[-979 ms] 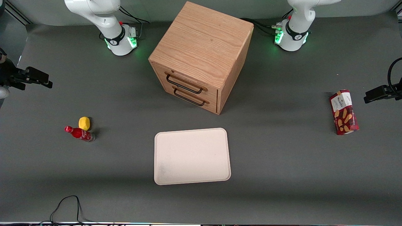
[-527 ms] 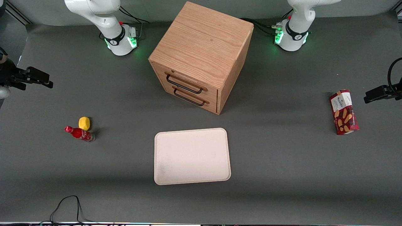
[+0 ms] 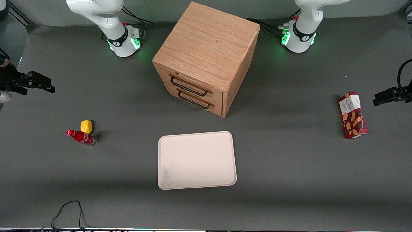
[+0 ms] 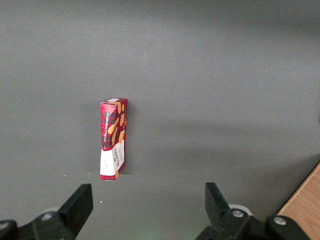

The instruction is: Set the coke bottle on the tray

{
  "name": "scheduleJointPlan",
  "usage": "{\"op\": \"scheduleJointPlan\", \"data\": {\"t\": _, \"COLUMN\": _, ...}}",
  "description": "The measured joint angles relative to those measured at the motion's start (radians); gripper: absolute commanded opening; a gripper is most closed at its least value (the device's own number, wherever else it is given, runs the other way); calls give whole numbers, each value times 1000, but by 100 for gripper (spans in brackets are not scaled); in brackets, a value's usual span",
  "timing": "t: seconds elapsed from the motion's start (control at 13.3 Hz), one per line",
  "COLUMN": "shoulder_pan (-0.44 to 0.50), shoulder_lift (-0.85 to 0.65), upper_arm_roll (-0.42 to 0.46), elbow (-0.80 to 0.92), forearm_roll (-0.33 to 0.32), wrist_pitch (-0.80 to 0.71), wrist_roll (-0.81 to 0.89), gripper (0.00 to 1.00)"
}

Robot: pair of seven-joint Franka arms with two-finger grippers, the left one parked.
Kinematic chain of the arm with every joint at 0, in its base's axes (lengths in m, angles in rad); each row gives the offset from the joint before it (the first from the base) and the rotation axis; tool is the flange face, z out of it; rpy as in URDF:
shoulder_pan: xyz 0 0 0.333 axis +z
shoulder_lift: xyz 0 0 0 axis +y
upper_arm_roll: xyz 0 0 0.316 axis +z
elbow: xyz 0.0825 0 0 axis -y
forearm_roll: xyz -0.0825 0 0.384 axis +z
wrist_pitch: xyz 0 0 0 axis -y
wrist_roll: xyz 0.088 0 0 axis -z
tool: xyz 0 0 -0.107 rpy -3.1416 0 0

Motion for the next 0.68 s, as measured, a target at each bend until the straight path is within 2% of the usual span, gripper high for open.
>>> {"op": "scheduleJointPlan", "data": {"t": 0.68, "shoulder_pan": -3, "shoulder_lift": -9, "upper_arm_roll": -2, "elbow": -52, "forearm_roll": 0, "wrist_pitch": 49, "wrist_roll": 11, "gripper": 100}}
